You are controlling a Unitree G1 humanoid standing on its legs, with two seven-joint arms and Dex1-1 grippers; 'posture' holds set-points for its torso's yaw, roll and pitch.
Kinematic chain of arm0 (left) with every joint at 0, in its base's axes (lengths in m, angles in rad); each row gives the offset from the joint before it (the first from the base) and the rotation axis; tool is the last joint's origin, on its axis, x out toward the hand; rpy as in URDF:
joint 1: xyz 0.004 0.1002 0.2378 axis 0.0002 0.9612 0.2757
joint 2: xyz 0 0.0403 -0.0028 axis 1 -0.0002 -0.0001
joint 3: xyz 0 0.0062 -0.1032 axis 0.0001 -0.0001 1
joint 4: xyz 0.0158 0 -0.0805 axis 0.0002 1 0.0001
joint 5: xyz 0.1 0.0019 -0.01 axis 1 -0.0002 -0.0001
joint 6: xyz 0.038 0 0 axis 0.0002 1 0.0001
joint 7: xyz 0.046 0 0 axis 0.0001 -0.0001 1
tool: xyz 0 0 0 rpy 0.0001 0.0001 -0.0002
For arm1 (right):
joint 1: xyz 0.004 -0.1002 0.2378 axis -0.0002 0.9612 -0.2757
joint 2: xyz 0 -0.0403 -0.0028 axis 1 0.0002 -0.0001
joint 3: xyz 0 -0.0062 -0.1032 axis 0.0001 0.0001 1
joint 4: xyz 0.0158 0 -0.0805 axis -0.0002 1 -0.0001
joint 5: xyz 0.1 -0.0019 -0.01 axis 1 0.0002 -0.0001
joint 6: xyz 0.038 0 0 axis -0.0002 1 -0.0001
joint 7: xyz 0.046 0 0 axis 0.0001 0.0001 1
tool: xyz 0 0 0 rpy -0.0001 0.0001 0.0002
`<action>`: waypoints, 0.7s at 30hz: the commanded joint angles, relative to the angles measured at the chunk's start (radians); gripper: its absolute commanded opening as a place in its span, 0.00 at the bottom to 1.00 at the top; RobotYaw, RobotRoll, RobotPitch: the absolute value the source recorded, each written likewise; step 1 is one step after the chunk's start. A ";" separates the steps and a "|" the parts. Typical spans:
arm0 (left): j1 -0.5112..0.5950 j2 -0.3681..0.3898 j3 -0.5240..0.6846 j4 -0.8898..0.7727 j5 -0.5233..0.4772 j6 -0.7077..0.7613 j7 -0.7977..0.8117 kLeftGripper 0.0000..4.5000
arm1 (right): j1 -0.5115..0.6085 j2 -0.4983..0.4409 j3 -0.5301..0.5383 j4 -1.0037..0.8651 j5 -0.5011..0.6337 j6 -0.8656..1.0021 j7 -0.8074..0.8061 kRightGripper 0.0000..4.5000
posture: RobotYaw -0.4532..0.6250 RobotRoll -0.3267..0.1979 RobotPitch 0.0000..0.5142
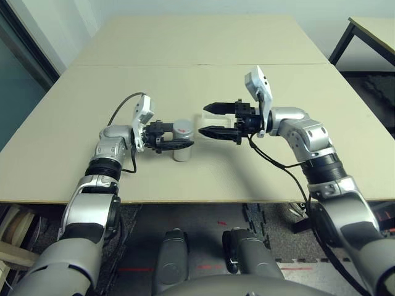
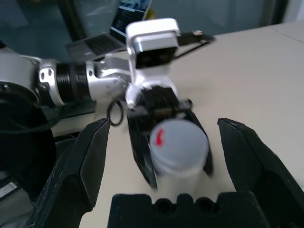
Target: Pour the medicine from the bottle into the box.
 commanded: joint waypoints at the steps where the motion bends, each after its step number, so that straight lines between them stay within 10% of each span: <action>1: -0.025 -0.013 -0.010 -0.031 -0.005 -0.018 -0.011 0.61 | -0.016 0.020 0.022 0.000 -0.009 -0.004 -0.006 1.00 | 0.35 0.62 0.17; 21: -0.011 -0.051 -0.008 -0.172 -0.053 0.048 -0.004 0.61 | -0.034 0.066 0.013 0.120 -0.051 -0.098 -0.063 1.00 | 0.37 0.62 0.17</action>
